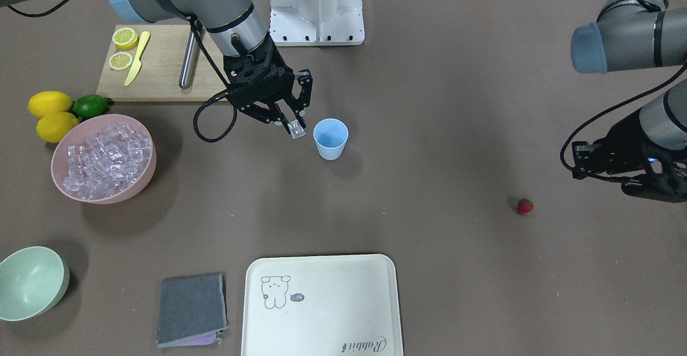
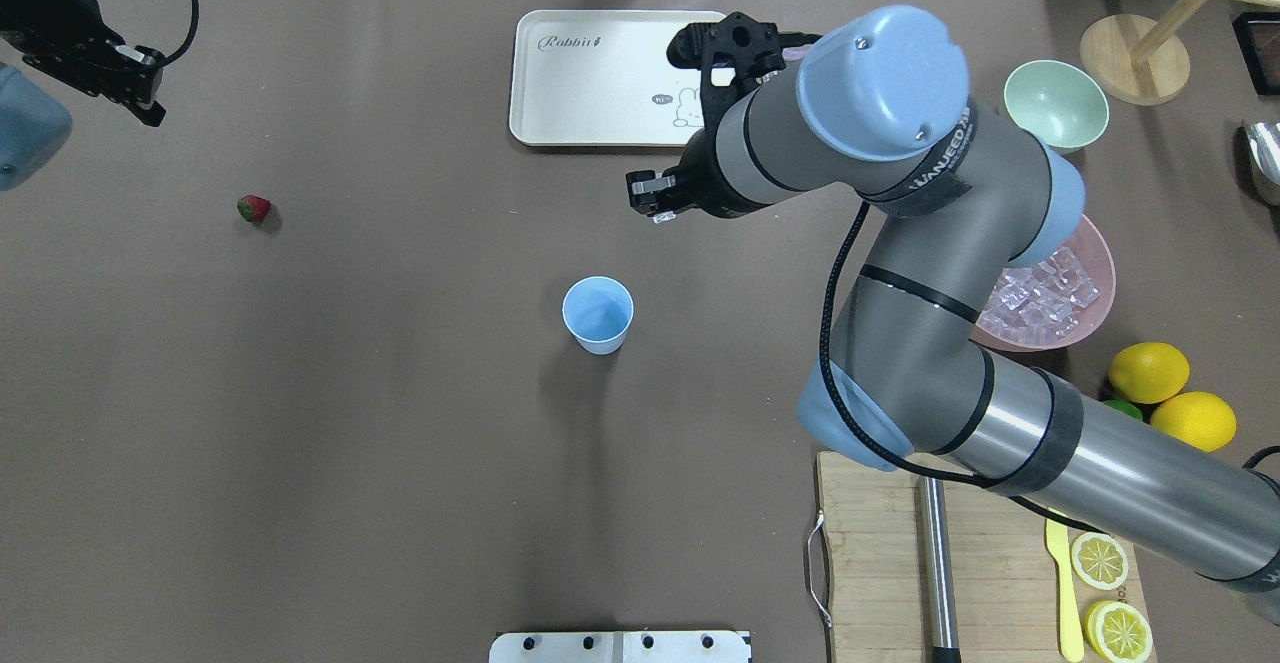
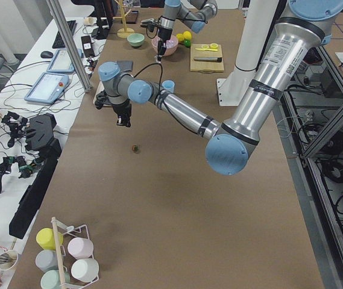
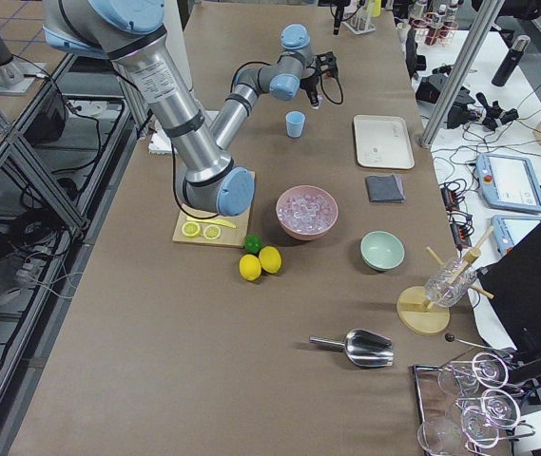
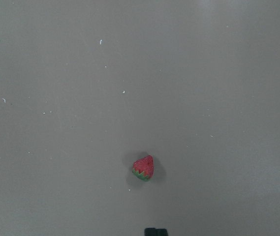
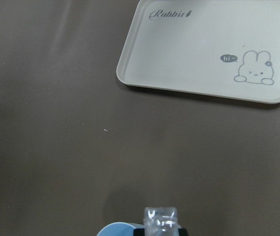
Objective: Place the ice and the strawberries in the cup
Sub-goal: 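Carry the ice cube with the right gripper over to the light-blue cup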
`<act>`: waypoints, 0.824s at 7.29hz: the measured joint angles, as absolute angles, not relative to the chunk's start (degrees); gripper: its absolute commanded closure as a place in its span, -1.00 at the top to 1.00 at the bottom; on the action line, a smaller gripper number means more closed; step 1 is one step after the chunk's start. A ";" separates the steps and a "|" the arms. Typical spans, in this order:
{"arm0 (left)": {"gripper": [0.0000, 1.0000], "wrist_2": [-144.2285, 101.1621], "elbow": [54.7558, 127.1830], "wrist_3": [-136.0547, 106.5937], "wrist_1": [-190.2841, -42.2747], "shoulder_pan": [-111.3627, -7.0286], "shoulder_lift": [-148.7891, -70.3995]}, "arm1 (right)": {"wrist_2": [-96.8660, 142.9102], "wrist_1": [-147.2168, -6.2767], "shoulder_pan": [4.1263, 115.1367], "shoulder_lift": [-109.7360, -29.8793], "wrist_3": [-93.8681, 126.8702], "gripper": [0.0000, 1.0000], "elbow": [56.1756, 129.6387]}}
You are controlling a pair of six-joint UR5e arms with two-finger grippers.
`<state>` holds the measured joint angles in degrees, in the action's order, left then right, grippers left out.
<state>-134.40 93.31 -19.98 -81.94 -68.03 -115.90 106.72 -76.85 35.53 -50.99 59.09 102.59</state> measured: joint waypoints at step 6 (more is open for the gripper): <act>0.97 -134.38 93.40 -27.72 -85.90 -67.95 -115.10 | 103.31 -71.02 29.87 -48.50 59.01 -1.00 95.76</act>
